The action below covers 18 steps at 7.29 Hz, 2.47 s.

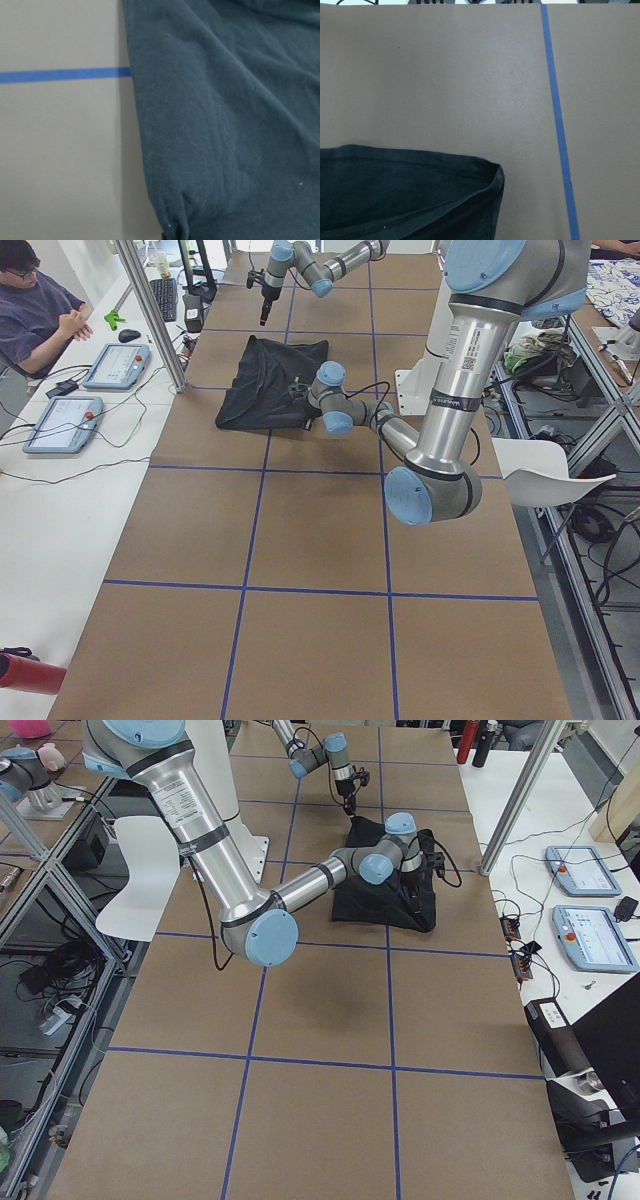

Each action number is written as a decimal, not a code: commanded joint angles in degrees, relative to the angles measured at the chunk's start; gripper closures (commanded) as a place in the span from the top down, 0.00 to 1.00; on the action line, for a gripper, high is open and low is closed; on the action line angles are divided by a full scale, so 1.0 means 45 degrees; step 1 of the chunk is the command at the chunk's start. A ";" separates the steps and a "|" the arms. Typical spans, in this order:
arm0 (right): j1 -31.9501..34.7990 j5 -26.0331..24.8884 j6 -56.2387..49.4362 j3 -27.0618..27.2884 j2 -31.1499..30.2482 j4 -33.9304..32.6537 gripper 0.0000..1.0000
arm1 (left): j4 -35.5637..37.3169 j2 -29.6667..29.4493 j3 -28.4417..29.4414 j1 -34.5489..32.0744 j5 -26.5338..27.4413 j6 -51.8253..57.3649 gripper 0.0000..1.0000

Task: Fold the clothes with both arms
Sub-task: 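Drag the edge away with the left gripper while the right gripper withdraws, then move the right gripper to the shirt's nearer corner and grasp it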

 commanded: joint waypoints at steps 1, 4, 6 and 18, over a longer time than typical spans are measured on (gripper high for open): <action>-0.0246 -0.0013 0.0180 0.0229 0.0015 0.0000 1.00 | 0.0152 -0.0013 0.0908 -0.1863 -0.0090 0.2815 0.00; -0.0500 -0.0013 0.0531 0.0542 0.0015 0.0000 1.00 | -0.1596 -0.2559 0.6008 -0.4073 -0.0130 0.5205 0.00; -0.0792 -0.0033 0.1076 0.0933 0.0015 0.0000 1.00 | -0.2911 -0.4848 0.9903 -0.4779 -0.0461 0.6241 0.00; -0.4017 -0.3236 -0.1245 -0.2035 0.3941 -0.0195 1.00 | -0.4243 -0.3959 0.8669 -0.5036 -0.1809 0.5680 1.00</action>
